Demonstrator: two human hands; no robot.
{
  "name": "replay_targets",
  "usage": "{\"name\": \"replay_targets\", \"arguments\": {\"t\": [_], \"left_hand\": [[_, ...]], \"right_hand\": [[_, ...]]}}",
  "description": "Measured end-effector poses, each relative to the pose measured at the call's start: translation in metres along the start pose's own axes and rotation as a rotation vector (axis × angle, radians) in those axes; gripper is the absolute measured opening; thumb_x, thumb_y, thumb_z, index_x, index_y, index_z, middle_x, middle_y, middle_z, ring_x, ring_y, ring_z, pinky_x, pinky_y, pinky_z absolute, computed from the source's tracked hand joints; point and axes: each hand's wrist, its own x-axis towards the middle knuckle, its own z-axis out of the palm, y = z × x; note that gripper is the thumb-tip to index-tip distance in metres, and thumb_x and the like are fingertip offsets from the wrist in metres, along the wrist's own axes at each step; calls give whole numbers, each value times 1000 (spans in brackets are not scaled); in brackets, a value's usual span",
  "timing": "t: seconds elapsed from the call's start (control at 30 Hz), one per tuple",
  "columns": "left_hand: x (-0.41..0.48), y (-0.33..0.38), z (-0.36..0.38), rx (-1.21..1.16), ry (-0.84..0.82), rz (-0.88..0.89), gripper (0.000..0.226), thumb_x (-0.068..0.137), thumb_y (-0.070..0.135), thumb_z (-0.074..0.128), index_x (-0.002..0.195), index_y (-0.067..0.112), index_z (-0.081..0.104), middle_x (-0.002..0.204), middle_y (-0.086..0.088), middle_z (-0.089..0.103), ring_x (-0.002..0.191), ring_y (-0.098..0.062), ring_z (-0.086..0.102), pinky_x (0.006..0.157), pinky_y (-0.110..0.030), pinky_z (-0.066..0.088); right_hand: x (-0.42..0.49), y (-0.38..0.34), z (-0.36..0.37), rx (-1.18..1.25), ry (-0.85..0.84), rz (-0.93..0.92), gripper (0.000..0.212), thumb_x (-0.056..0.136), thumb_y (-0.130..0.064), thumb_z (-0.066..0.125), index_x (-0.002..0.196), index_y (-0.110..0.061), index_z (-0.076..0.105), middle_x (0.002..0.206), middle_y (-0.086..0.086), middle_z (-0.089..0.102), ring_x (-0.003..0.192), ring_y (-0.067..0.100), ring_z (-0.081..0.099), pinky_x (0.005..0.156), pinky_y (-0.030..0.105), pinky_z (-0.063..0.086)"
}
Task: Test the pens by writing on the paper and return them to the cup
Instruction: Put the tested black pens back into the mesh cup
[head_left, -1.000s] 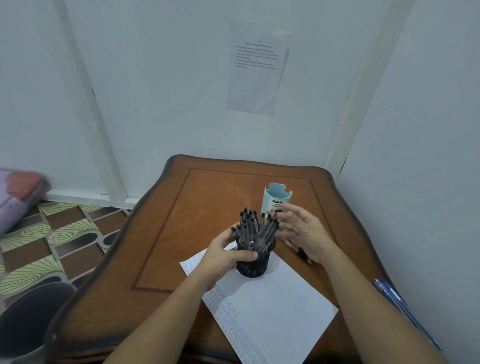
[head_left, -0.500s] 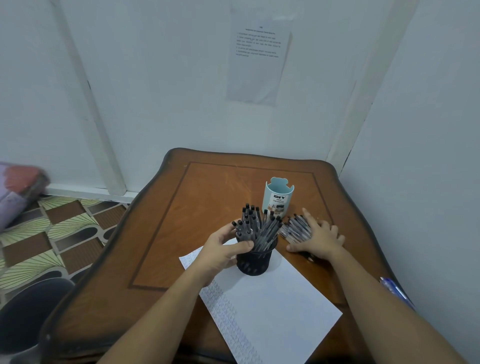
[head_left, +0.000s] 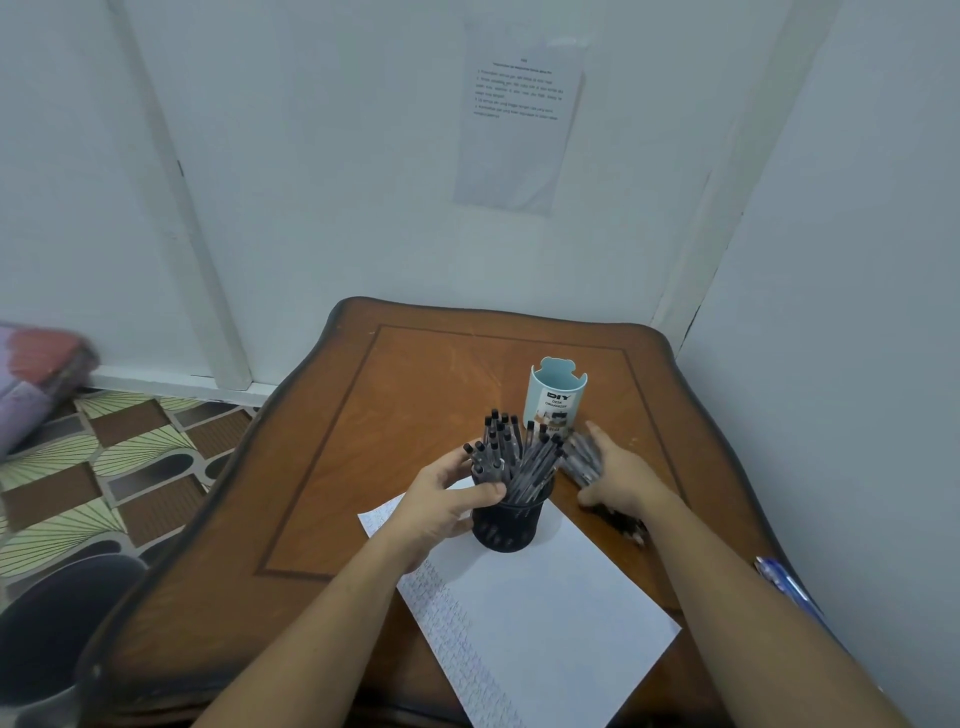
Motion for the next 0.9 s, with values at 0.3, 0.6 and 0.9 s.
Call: {"name": "replay_targets", "arguments": {"t": [0.3,0.6,0.9], "left_hand": [[0,1,0,-8,-9,-5,40,83,7,73,116,29,66,117,9,67,113,-21,58,102,-52,45],[-2,-1,-1,-10,-30,6,42,85,15,74,122,32,62,123,9,63,117,-20,55,104,-50,43],[-6,-1,0,-30,-47,28,39,86,19,72,120,34,63,121,12,65,114,-16,57,86,-35,49]], "right_hand": [[-13,-10,4,-202,9,12,112,82,-19,76,153,-45,-7,140,10,54,85,17,68,77,32,61],[-25,1,0,129,37,-14,111,79,-12,76,156,-36,0,151,10,41,101,21,63,80,32,55],[-55,-19,-34,1359,282,-157,60,84,11,60,129,-22,38,90,15,58,64,22,61,58,41,58]]}}
